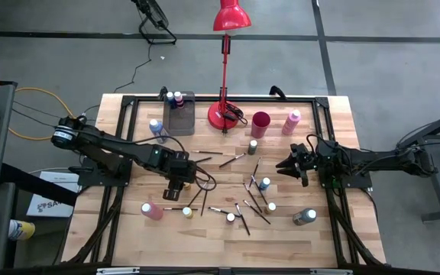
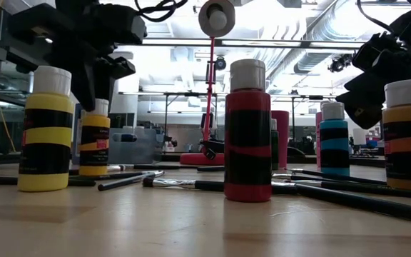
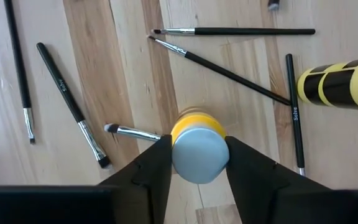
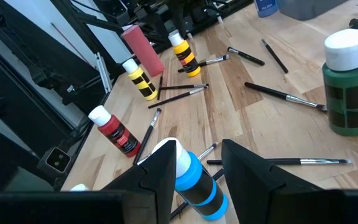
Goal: Pick & Place Paint Supplies
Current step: Put the small yellow black paint bottle into the bin
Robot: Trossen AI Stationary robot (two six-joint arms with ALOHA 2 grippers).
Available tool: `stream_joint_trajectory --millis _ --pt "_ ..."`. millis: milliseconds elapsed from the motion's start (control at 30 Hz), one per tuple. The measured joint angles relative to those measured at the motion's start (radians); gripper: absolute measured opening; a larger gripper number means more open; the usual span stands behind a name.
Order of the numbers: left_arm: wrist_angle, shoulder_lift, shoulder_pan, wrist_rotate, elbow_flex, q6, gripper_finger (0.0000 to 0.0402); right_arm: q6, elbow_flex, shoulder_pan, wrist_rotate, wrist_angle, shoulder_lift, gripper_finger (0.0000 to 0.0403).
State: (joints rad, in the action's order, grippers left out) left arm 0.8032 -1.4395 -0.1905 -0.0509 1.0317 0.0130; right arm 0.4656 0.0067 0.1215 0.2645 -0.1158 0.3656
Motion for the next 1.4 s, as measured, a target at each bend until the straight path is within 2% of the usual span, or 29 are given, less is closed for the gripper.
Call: stream_joint_trajectory --millis 133,433,600,733,900,1200,1400 --pt "-0.007 0.004 0.000 0.018 0.000 0.030 0.0116 0.000 0.000 0.000 0.000 0.000 0.000 0.0122" --pt "-0.027 0.092 -0.015 0.031 0.000 0.143 0.0115 0.000 0.000 0.000 0.000 0.000 0.000 0.0122" --pt "-0.025 0.148 -0.011 -0.056 0.002 0.241 0.0115 0.000 0.000 0.000 0.000 0.000 0.000 0.0122" --pt "0.004 0.161 0.038 -0.143 0.047 0.281 0.0115 0.000 0.000 0.000 0.000 0.000 0.000 0.0122" --pt "0.096 0.162 0.179 -0.196 0.124 0.234 0.0115 0.000 0.000 0.000 0.000 0.000 0.000 0.0122" --pt "0.098 0.160 0.470 -0.206 0.187 0.115 0.0115 0.000 0.000 0.000 0.000 0.000 0.000 0.0122" --pt "0.082 0.096 0.651 -0.230 0.233 0.090 0.0115 0.000 0.000 0.000 0.000 0.000 0.000 0.0122"
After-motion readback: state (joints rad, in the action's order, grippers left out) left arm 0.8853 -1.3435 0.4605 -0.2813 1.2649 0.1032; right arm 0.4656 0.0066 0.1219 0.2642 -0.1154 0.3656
